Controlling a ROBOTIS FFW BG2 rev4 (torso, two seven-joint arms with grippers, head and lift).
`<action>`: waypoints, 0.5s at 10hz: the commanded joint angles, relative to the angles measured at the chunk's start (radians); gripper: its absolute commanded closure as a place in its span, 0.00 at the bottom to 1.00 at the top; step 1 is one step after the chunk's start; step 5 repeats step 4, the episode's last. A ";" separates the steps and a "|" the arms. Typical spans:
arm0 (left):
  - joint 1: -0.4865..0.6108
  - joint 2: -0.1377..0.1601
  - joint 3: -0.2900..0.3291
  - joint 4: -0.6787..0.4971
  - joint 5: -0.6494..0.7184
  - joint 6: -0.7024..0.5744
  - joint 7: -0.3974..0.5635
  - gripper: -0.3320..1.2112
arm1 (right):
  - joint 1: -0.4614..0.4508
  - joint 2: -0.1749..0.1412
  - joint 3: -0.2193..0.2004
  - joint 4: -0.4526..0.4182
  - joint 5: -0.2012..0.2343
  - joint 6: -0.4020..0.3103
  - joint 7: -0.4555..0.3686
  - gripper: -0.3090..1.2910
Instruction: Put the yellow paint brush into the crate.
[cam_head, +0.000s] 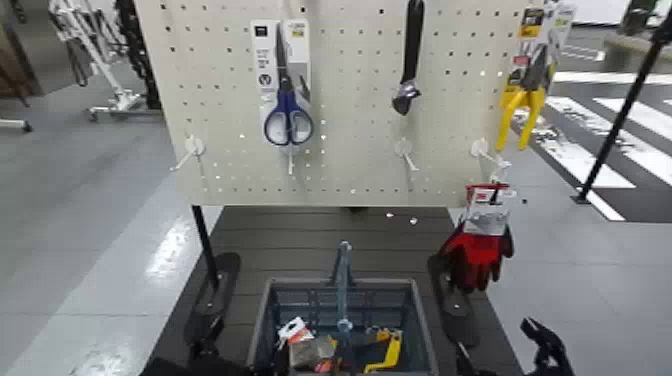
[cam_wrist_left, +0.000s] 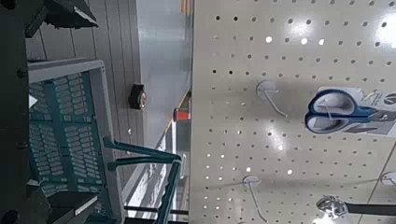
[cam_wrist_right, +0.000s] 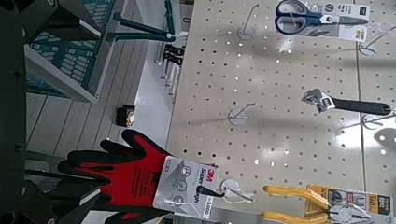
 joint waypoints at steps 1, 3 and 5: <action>0.025 -0.080 0.024 -0.008 -0.032 -0.027 0.004 0.21 | 0.006 0.000 -0.003 -0.003 0.000 -0.001 -0.003 0.28; 0.023 -0.077 0.015 -0.005 -0.032 -0.033 0.002 0.21 | 0.012 -0.002 0.000 -0.012 0.002 0.004 -0.022 0.28; 0.025 -0.077 0.014 -0.010 -0.044 -0.034 0.002 0.21 | 0.022 -0.002 -0.005 -0.031 0.015 0.024 -0.037 0.28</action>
